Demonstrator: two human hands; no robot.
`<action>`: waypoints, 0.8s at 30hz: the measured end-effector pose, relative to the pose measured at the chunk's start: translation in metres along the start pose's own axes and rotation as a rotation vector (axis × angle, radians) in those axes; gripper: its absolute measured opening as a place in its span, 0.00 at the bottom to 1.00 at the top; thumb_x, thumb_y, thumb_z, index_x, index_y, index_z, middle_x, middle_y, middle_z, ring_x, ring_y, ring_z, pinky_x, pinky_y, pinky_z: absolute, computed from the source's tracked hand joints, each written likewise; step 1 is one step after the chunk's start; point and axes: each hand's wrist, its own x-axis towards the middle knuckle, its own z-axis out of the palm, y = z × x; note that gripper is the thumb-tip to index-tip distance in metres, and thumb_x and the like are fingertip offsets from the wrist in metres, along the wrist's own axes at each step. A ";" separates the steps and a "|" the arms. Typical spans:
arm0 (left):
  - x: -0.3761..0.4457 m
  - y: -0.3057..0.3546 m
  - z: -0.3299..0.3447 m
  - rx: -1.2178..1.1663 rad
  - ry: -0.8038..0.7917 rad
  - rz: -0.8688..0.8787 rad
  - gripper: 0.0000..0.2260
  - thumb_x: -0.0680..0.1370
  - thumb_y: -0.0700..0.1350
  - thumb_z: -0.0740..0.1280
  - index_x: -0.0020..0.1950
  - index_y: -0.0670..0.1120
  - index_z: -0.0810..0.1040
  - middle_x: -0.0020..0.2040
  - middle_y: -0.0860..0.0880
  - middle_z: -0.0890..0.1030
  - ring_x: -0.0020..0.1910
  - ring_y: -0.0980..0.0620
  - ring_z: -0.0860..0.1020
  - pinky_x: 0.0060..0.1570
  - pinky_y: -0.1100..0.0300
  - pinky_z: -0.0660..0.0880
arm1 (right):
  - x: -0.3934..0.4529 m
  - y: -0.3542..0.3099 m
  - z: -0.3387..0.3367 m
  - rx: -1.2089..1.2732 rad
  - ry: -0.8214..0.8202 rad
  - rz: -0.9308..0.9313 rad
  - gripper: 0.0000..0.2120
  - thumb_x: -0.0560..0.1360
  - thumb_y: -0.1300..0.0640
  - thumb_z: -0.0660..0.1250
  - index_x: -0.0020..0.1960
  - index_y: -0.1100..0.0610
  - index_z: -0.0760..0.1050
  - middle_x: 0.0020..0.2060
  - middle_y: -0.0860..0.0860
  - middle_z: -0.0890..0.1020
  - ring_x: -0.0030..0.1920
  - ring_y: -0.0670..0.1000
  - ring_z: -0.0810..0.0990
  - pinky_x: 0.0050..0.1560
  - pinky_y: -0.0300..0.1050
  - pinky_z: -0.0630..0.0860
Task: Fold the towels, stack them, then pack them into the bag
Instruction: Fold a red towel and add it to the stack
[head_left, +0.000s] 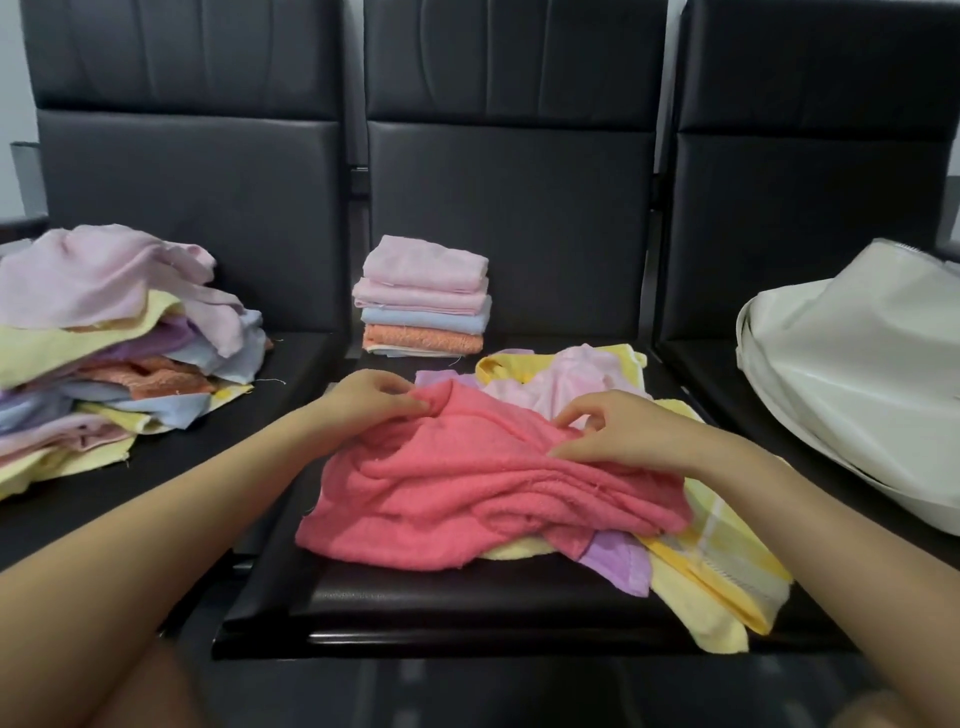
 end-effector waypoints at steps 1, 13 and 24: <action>0.001 0.000 -0.002 -0.013 0.017 -0.006 0.03 0.74 0.46 0.74 0.42 0.48 0.83 0.33 0.51 0.80 0.28 0.58 0.74 0.27 0.66 0.70 | 0.001 0.000 0.001 -0.001 0.021 -0.039 0.09 0.71 0.45 0.73 0.49 0.45 0.79 0.28 0.44 0.73 0.25 0.40 0.69 0.34 0.34 0.67; 0.027 0.011 -0.019 -0.804 0.029 -0.012 0.10 0.78 0.44 0.65 0.37 0.48 0.73 0.28 0.53 0.73 0.30 0.57 0.72 0.31 0.67 0.71 | 0.048 0.028 -0.024 0.266 0.415 -0.106 0.05 0.77 0.50 0.68 0.46 0.51 0.78 0.43 0.46 0.82 0.46 0.47 0.80 0.47 0.43 0.73; 0.068 -0.001 -0.013 -0.618 0.121 -0.012 0.03 0.79 0.42 0.67 0.50 0.46 0.80 0.41 0.50 0.83 0.35 0.57 0.82 0.34 0.64 0.78 | 0.104 0.083 -0.046 0.220 0.504 0.025 0.07 0.75 0.56 0.71 0.49 0.59 0.83 0.40 0.48 0.81 0.43 0.46 0.77 0.41 0.41 0.71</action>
